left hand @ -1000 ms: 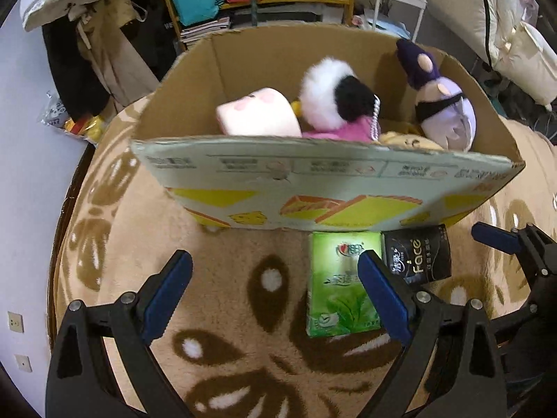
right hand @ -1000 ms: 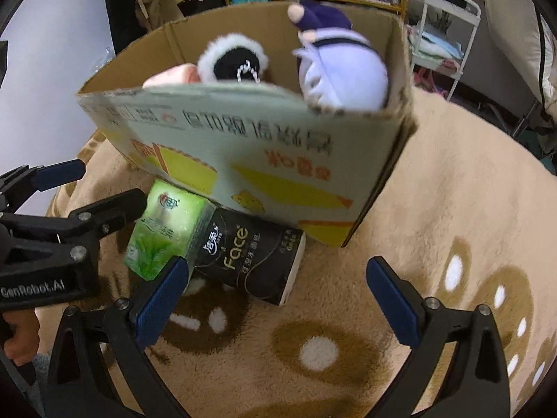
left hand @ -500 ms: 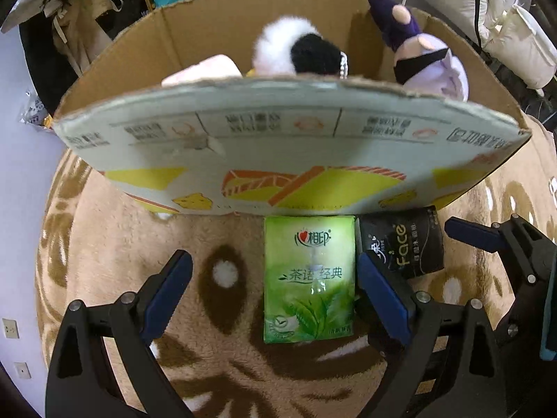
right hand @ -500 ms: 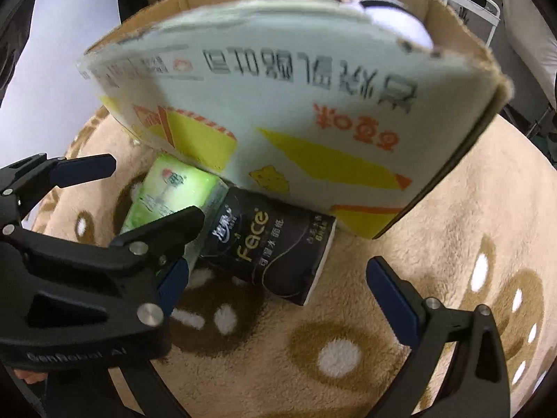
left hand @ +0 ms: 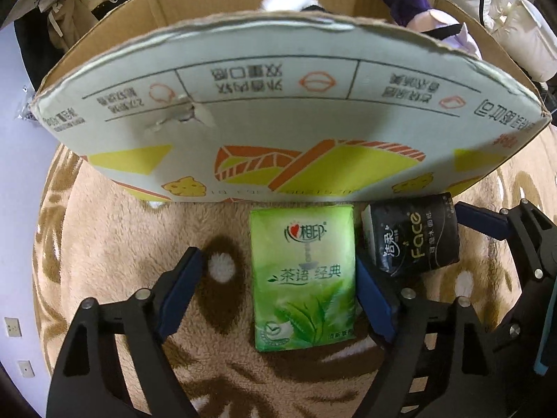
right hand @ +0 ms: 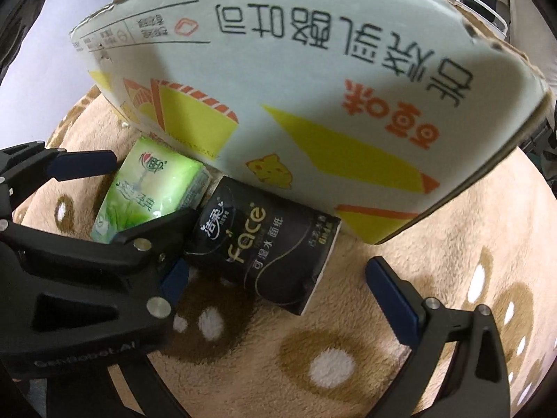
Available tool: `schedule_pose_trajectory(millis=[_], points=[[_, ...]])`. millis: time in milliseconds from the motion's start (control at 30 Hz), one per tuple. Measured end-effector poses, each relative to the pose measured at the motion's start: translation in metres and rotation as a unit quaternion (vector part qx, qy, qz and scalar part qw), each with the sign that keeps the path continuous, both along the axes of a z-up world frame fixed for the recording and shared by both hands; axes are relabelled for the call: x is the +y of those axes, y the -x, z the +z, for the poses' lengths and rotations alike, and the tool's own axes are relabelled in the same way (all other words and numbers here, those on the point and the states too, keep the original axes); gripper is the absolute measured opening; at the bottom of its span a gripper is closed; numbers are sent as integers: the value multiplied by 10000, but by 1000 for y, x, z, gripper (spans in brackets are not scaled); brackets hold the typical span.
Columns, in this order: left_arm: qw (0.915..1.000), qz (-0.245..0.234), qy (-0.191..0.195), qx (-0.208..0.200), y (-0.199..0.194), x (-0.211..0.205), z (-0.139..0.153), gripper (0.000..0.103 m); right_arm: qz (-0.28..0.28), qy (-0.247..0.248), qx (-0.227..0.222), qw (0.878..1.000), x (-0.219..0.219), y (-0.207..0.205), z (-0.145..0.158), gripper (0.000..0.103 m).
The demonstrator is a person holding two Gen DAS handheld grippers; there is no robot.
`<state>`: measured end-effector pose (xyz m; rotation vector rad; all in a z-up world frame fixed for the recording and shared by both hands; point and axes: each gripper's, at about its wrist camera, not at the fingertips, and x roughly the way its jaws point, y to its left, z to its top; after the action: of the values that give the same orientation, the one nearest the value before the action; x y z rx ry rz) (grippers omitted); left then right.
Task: Organize soft objects
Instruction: 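Close left tool on green tissue pack while right tool grasps black Face pack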
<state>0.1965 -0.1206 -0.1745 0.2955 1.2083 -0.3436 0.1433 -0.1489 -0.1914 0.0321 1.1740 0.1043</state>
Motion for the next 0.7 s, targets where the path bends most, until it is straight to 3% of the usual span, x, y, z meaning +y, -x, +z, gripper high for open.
schedule_pose_trajectory(millis=[67, 300, 700], points=[[10000, -18, 8, -3, -1, 0, -1, 80, 16, 30, -18, 10000, 2, 0, 0, 103], [9995, -76, 252, 166, -9, 10, 1, 55, 54, 206, -163, 9996, 13, -3, -1, 103], [9993, 82, 338, 147, -1, 35, 7, 54, -188, -33, -159, 9997, 18, -10, -4, 100]])
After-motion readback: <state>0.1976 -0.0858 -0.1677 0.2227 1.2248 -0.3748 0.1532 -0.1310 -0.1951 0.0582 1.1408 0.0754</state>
